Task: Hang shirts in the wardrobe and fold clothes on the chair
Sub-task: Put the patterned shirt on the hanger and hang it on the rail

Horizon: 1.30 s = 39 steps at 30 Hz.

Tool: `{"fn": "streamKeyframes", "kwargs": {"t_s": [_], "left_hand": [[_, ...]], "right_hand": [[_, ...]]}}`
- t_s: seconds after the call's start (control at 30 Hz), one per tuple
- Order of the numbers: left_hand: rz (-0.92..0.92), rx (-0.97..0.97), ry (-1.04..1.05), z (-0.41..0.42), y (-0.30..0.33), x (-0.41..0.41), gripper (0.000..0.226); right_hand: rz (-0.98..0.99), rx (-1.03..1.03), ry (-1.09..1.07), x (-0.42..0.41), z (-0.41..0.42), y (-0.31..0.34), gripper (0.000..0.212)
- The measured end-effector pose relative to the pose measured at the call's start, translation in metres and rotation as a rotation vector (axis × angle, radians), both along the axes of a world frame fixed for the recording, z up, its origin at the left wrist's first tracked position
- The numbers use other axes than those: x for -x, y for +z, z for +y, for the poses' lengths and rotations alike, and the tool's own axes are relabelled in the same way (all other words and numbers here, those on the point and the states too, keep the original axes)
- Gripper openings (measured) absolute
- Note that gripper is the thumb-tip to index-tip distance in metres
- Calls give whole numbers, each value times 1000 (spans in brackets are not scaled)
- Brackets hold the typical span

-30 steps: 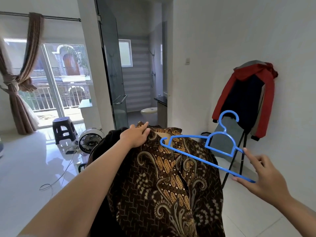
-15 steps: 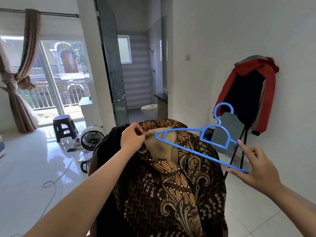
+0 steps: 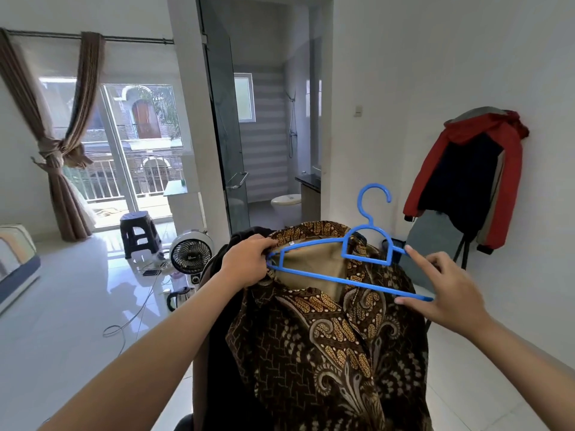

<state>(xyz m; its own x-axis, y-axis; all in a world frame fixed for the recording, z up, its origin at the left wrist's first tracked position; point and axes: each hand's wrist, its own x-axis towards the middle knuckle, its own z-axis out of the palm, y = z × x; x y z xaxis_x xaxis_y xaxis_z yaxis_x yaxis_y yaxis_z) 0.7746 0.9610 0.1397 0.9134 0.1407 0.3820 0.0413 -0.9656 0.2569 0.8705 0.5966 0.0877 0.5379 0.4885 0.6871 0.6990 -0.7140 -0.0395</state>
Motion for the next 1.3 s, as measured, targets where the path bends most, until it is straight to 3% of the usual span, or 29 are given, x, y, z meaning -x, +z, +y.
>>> {"fn": "streamKeyframes", "kwargs": {"t_s": [0.13,0.3,0.93,1.1,1.3], "left_hand": [[-144,151,-173,-14,12,15,43],[-122,295,-298,-48,30,35,43],[-305,370,-403,-117,111,110,40],[-232,294,-407,-115,135,137,42],[-455,-182,-229,-106,143,146,41]], "right_hand": [[-63,-4,37,6,8,12,94],[-147,19,91,21,13,24,91],[-180,-219,267,82,38,49,93],[-220,-269,265,92,44,66,90],[-262,-248,259,100,50,78,91]]}}
